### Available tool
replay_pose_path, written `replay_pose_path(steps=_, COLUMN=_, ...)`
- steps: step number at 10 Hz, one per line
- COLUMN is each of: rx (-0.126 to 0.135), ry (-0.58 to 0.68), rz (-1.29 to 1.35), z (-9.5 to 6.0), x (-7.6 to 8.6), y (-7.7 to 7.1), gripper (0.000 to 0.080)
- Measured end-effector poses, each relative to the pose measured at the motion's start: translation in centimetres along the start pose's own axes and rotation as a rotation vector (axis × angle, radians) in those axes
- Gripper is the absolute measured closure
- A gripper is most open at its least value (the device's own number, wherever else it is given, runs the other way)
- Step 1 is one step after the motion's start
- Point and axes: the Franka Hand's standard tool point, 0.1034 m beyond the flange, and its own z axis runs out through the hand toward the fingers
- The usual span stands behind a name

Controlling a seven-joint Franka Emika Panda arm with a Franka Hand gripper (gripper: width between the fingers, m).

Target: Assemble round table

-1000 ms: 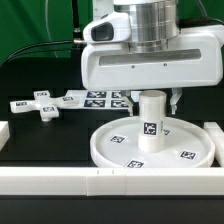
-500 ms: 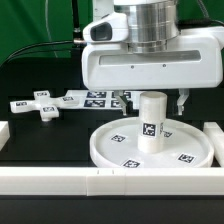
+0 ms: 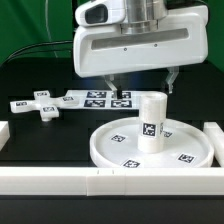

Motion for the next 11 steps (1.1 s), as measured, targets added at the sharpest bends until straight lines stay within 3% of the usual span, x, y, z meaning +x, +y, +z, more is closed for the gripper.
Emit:
replay_pose_path(steps=3, rx=0.000, ry=-0.001, rz=-0.002, z=0.0, x=-0.1, y=0.0, gripper=0.0150)
replay_pose_path(steps=4, rx=-0.003, ry=-0.003, rz=-0.122, z=-0.2, x=-0.6, y=0.7, gripper=0.0150)
replay_pose_path(steps=6, rx=-0.002, ry=-0.009, rz=-0.286, z=-1.4, x=-2.0, y=3.8, gripper=0.0150)
replay_pose_path(steps=7, rx=-0.006, ry=-0.002, rz=-0.276, z=-1.5, x=-2.1, y=4.5, gripper=0.0150)
replay_pose_path(steps=9, rx=-0.004, ry=-0.006, rz=-0.282, z=-1.3, x=-2.1, y=4.2, gripper=0.0150)
replay_pose_path(steps=11, rx=-0.043, ry=0.019, rz=-0.469, z=-0.8, x=-1.6, y=5.3, gripper=0.0150)
